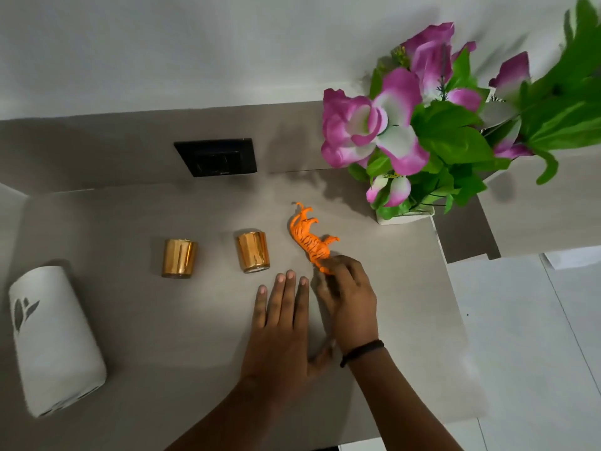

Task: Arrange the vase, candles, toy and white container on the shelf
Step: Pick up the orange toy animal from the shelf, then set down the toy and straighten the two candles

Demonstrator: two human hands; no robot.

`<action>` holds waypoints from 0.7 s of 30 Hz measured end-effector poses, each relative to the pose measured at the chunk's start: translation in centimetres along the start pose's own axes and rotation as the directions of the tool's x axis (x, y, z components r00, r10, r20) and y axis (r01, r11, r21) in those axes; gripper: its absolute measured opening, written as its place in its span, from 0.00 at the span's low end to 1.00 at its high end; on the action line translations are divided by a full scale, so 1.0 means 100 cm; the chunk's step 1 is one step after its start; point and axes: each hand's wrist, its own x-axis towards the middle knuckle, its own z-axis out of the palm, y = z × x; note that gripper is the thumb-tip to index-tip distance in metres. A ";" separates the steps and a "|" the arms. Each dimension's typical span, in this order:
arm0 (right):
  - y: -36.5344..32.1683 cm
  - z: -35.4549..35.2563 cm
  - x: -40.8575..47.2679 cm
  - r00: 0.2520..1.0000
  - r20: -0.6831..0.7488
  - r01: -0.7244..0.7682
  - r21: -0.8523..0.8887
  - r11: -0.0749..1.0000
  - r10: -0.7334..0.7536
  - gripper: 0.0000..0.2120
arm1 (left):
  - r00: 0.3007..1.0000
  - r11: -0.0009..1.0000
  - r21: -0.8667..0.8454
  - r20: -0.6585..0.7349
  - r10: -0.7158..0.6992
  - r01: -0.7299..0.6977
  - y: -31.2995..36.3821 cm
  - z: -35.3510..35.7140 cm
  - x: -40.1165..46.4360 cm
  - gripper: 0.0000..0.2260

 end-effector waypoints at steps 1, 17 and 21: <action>-0.003 -0.001 0.005 0.998 -0.032 -0.051 0.062 0.997 0.053 0.13 | 1.000 1.000 0.002 0.004 -0.006 0.006 0.000 0.000 0.001 0.48; -0.023 0.003 0.065 0.741 -0.009 -0.547 0.572 0.611 0.672 0.12 | 0.994 0.998 -0.060 -0.104 -0.015 0.009 0.000 0.010 -0.001 0.46; -0.037 -0.004 0.025 0.686 -0.028 -0.614 0.514 0.599 0.727 0.10 | 0.973 0.966 -0.257 -0.229 -0.041 -0.020 -0.005 0.007 -0.014 0.41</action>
